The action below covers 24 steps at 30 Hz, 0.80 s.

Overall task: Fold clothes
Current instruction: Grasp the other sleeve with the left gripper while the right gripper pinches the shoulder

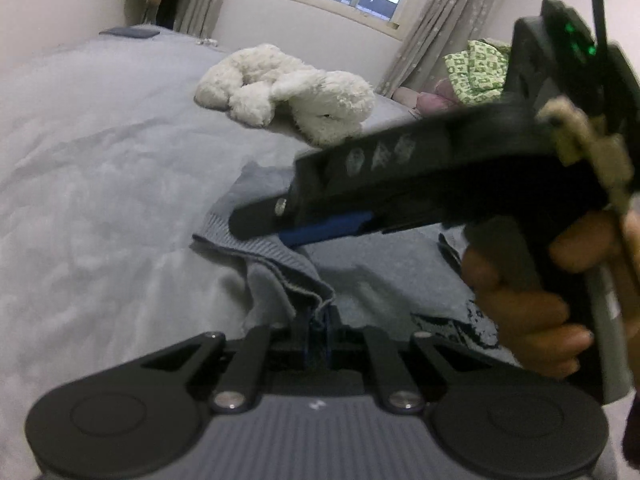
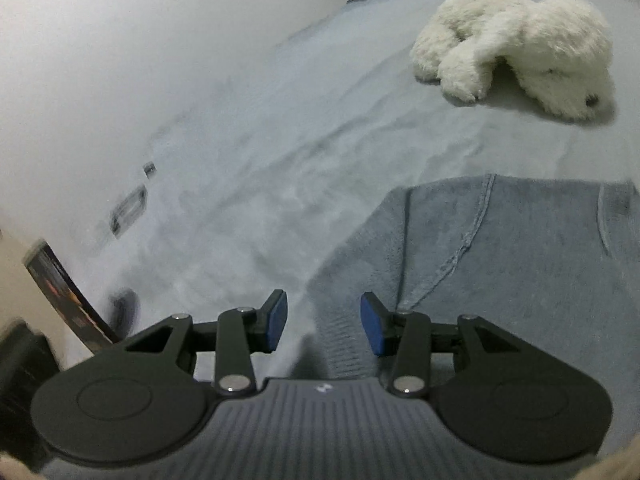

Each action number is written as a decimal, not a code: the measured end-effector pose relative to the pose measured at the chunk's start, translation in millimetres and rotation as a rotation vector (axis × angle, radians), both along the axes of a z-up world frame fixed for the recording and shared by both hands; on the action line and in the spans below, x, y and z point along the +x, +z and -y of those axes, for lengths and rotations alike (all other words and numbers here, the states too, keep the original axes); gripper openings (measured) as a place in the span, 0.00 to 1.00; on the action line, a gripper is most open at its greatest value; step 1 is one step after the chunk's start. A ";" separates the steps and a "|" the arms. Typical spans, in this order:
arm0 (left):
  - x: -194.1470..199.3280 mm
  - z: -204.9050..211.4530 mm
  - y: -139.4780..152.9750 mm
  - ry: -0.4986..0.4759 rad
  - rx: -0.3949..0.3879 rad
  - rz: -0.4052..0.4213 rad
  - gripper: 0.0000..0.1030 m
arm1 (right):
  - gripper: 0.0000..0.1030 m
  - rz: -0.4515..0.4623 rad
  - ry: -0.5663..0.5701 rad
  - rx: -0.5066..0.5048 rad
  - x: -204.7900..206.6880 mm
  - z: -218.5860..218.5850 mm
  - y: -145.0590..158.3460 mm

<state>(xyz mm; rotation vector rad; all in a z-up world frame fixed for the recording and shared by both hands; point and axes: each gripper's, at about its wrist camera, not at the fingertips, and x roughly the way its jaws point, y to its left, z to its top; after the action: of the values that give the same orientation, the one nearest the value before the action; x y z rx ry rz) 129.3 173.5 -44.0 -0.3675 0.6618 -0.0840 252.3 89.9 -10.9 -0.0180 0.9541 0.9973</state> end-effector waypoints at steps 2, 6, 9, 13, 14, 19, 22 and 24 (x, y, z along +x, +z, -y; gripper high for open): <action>0.8 -4.2 -1.5 0.007 -0.031 -0.012 0.06 | 0.44 0.031 0.026 -0.042 -2.1 -5.9 -5.8; 1.7 -12.5 -4.4 0.025 -0.093 -0.032 0.06 | 0.33 0.157 0.064 -0.119 -14.9 -16.8 -13.9; 2.7 -16.7 -5.7 0.035 -0.125 -0.040 0.06 | 0.15 0.236 0.059 -0.159 -19.3 -20.6 -16.2; 1.6 -15.1 -1.8 0.044 -0.116 -0.024 0.06 | 0.08 0.178 -0.018 -0.073 -9.8 -2.3 -14.2; 1.0 -14.1 -0.3 0.045 -0.107 -0.013 0.06 | 0.08 0.156 -0.043 -0.037 -7.6 4.5 -13.9; -1.7 -10.4 5.4 0.030 -0.096 0.026 0.06 | 0.08 0.016 -0.178 0.150 5.2 47.0 -19.4; -1.4 -8.0 6.4 0.023 -0.088 0.032 0.06 | 0.09 -0.079 -0.264 0.244 14.6 73.0 -29.1; -0.7 -7.9 5.5 0.020 -0.085 0.028 0.06 | 0.09 -0.134 -0.308 0.281 18.2 84.5 -36.8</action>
<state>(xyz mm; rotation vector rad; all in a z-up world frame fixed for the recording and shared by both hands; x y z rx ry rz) 128.6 181.4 -38.5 -0.4535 0.6285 -0.0983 270.6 5.4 -47.7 0.4231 0.8982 0.8447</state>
